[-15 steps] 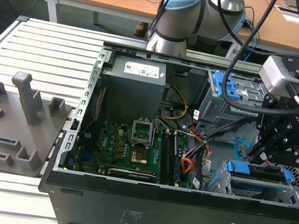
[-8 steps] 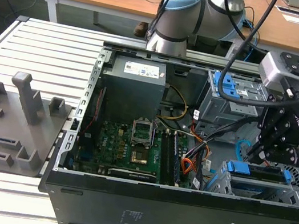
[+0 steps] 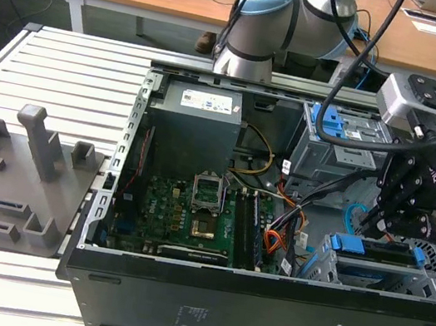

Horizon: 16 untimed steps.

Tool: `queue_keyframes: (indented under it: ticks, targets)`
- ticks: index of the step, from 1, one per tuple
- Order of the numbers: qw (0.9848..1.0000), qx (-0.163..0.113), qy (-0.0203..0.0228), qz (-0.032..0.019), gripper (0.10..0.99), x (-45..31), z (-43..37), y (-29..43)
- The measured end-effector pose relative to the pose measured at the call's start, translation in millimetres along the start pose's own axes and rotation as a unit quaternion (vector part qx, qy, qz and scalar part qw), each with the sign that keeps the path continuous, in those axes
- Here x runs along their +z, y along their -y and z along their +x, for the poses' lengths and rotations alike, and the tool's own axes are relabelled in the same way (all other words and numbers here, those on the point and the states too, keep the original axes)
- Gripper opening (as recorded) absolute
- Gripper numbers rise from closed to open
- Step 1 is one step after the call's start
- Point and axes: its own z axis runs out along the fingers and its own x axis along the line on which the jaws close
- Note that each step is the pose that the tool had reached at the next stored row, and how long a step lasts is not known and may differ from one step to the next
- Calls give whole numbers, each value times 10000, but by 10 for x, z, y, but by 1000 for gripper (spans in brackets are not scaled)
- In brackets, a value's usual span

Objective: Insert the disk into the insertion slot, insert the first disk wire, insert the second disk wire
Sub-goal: 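Insert the second disk wire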

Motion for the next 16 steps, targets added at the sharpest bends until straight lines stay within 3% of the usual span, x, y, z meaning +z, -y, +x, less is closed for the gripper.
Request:
queue_keyframes:
  ticks: [4,7,12,16]
  targets:
    - [10000,3,1,0,165,2,-1,10]
    - [10000,3,0,-1,165,5,-8,75]
    - [10000,3,-1,-1,165,37,-9,89]
    - [10000,3,0,-1,165,45,-14,146]
